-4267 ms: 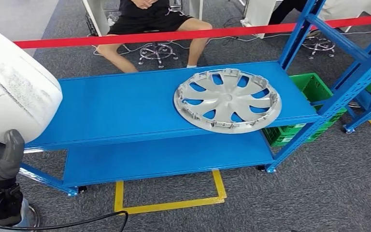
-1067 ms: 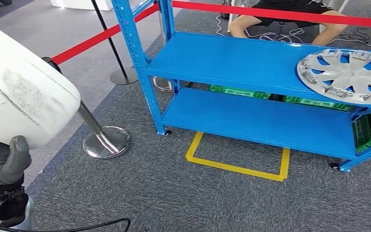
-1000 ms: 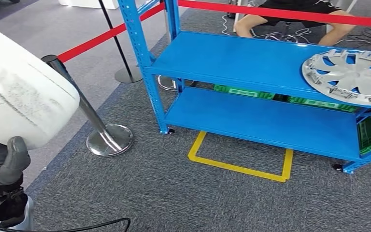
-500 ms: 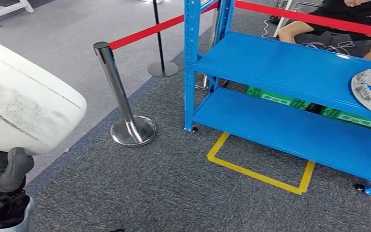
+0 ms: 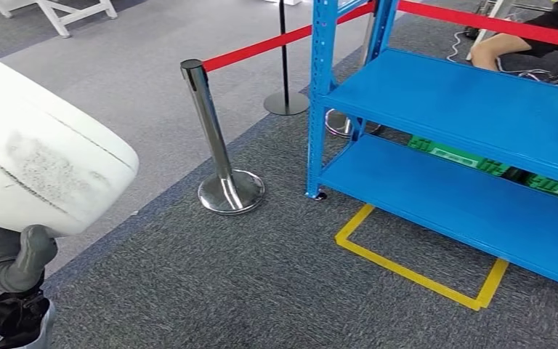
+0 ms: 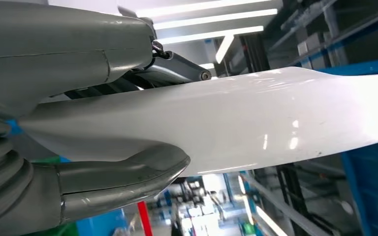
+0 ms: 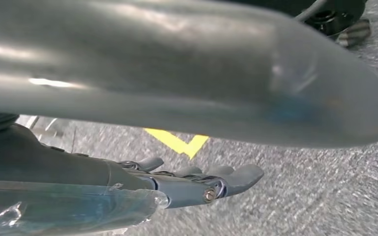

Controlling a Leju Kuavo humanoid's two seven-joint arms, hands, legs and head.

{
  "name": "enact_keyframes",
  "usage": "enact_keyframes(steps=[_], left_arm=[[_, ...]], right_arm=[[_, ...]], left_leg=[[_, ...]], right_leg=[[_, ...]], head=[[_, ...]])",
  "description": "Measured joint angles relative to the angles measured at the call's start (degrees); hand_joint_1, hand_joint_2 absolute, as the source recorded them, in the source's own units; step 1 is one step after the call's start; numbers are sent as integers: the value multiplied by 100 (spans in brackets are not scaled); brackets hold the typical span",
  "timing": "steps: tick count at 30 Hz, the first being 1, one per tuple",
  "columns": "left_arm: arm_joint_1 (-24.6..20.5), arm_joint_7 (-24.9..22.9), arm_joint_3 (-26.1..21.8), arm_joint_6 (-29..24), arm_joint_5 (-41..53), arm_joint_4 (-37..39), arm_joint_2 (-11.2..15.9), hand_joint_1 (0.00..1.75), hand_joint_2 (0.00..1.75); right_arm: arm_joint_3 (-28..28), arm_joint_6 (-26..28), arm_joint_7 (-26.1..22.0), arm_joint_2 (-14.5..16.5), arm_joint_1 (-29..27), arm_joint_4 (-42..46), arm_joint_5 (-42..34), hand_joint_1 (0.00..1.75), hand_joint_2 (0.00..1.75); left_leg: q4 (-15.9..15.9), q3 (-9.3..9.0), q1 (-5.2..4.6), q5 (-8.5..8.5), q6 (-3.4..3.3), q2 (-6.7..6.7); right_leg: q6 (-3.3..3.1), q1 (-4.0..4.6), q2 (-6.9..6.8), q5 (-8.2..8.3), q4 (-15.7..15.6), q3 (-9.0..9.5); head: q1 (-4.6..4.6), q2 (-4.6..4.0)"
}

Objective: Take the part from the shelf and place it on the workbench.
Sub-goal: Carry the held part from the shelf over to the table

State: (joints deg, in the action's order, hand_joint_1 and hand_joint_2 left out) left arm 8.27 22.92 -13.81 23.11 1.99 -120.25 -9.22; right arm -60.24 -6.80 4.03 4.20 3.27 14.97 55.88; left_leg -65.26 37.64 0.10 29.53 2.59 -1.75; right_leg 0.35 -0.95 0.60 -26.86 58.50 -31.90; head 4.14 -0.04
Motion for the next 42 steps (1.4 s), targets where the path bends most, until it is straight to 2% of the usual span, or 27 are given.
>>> enact_keyframes(steps=[2, 3, 4, 6, 8, 9, 11, 13, 16, 17, 18, 19, 20, 22, 24, 26, 28, 29, 31, 32, 33, 34, 35, 36, 38, 40, 42], left_arm=[[-25, 27, -35, -97, 195, -5, -50, 175, 175], [-40, 18, -54, -125, 314, -9, -86, 175, 175], [-56, -16, -66, -135, 417, -12, -122, 175, 175], [-98, -98, -71, -139, 552, -14, -187, 175, 175], [-167, -129, -68, -135, 591, -14, -253, 175, 175], [-198, -134, -70, -133, 593, -13, -284, 175, 175], [-236, -135, -78, -144, 589, -12, -333, 175, 175], [-276, -138, -94, -171, 587, -12, -365, 175, 175], [-315, -131, -151, -194, 596, -12, -405, 175, 175], [-309, -127, -179, -197, 610, -12, -415, 175, 175], [-298, -133, -207, -197, 633, -13, -424, 175, 175], [-279, -152, -233, -193, 661, -13, -431, 175, 175], [-259, -178, -258, -184, 678, -14, -437, 175, 175], [-233, -249, -306, -139, 598, -17, -453, 175, 175], [-232, -330, -349, -73, 369, -24, -470, 175, 175], [-228, -439, -411, -14, 167, -29, -489, 175, 175], [-204, -578, -483, 16, 1, -28, -514, 175, 175], [-183, -639, -514, 20, -65, -26, -527, 175, 175], [-115, -700, -577, 21, -135, -9, -555, 175, 175], [-74, -706, -609, 21, -141, 4, -569, 175, 175], [-36, -708, -639, 21, -146, 17, -583, 175, 175], [-9, -709, -663, 21, -151, 27, -594, 175, 175], [8, -714, -686, 21, -153, 33, -601, 175, 175], [14, -732, -710, 16, -149, 36, -606, 175, 175], [14, -829, -751, 5, -107, 36, -625, 175, 175], [36, -942, -781, 3, 8, 36, -646, 175, 175], [65, -958, -799, 7, 160, 33, -651, 175, 175]], right_arm=[[0, 105, -38, 0, -2, 0, 62, 0, 0], [0, 156, -62, 0, 0, 0, 90, 0, 0], [0, 191, -81, 0, 8, 0, 103, 0, 0], [0, 242, -99, 1, 41, 0, 107, 0, 0], [-2, 293, -91, 2, 69, 0, 88, 0, 0], [-9, 330, -63, 2, 80, 0, 71, 0, 0], [-25, 414, 24, 2, 100, 0, 44, 0, 0], [-38, 498, 87, 4, 117, 0, 33, 0, 0], [-88, 567, 49, 17, 116, 0, -44, 0, 0], [-118, 573, -4, 21, 108, 0, -95, 0, 0], [-152, 577, -79, 24, 101, 0, -148, 0, 0], [-185, 579, -150, 25, 98, 0, -189, 0, 0], [-215, 579, -213, 25, 100, 0, -215, 0, 0], [-259, 572, -275, 42, 108, -4, -214, 0, 0], [-275, 562, -231, 72, 117, -11, -163, 0, 0], [-277, 561, -123, 99, 124, -16, -112, 0, 0], [-287, 572, -34, 120, 133, -17, -95, 0, 0], [-297, 576, 3, 127, 138, -17, -96, 0, 0], [-315, 578, 73, 133, 137, -17, -91, 0, 0], [-320, 576, 100, 133, 134, -17, -86, 0, 0], [-322, 575, 116, 134, 131, -17, -82, 0, 0], [-325, 574, 123, 136, 133, -17, -79, 0, 0], [-326, 572, 125, 139, 138, -17, -75, 0, 0], [-327, 570, 123, 144, 146, -17, -64, 0, 0], [-328, 561, 91, 149, 156, -17, -27, 0, 0], [-328, 536, 23, 149, 150, -17, 23, 0, 0], [-328, 498, -34, 147, 148, -17, 71, 0, 0]], left_leg=[[-674, 314, 5, 251, 22, 88], [-749, 339, 5, 224, 18, 101], [-590, 244, 3, 93, 4, 115], [163, -189, -15, -267, -46, 252], [768, -513, -52, -430, -101, 426], [883, -558, -70, -436, -127, 465], [933, -538, -70, -459, -192, 386], [971, -537, -44, -500, -261, 295], [985, -529, -28, -522, -309, 156], [984, -527, -30, -523, -311, 102], [983, -528, -29, -524, -311, 45], [980, -533, -25, -525, -306, -18], [973, -538, -18, -524, -295, -81], [922, -517, -10, -512, -244, -202], [873, -455, -10, -520, -175, -304], [876, -410, 7, -549, -112, -398], [756, -339, 6, -461, -54, -280], [541, -235, 0, -328, -29, -158], [-208, 131, -4, 35, 8, 49], [-561, 310, -2, 160, 15, 82], [-761, 415, -1, 188, 15, 95], [-742, 411, -2, 108, 5, 102], [-494, 284, -4, -64, -13, 121], [-109, 76, -13, -264, -40, 189], [609, -308, -58, -492, -96, 410], [854, -413, -94, -502, -148, 495], [886, -402, -84, -528, -214, 392]], right_leg=[[-11, 15, -130, 3, 0, -21], [-11, 21, -193, 3, 0, -25], [-10, 25, -251, 3, 1, -23], [-2, 38, -343, 2, 1, -11], [37, 71, -415, -2, 9, -13], [66, 84, -457, 1, 5, -13], [129, 88, -538, 5, -15, -13], [181, 76, -422, -136, 156, -86], [219, 62, -116, -669, 1215, -555], [224, 62, -87, -769, 1525, -701], [229, 60, -75, -761, 1648, -765], [233, 53, -66, -633, 1522, -710], [238, 39, -37, -427, 1195, -557], [258, -18, 188, -104, 408, -185], [238, -44, 357, -46, 80, -32], [164, -28, 287, -44, 83, -35], [86, -26, 184, -28, 71, -29], [55, -28, 129, -23, 62, -26], [17, -12, 7, -28, 60, -30], [11, -4, -59, -31, 60, -32], [7, 2, -125, -35, 61, -33], [4, 8, -184, -38, 61, -30], [3, 13, -236, -42, 61, -24], [7, 20, -282, -49, 60, -13], [46, 56, -360, -76, 68, 5], [101, 85, -444, -91, 50, 20], [158, 81, -483, -110, 36, 38]], head=[[4, 0], [4, 0], [4, 0], [4, 0], [0, 0], [-3, 0], [-14, 0], [-32, 0], [-75, 0], [-78, 0], [-79, 0], [-80, 0], [-81, 0], [-90, 0], [-95, 0], [-94, 0], [-70, 0], [-53, 0], [-25, 0], [-25, 0], [-24, 0], [-24, 0], [-24, 0], [-24, 0], [-27, 0], [-34, 0], [-40, 0]])
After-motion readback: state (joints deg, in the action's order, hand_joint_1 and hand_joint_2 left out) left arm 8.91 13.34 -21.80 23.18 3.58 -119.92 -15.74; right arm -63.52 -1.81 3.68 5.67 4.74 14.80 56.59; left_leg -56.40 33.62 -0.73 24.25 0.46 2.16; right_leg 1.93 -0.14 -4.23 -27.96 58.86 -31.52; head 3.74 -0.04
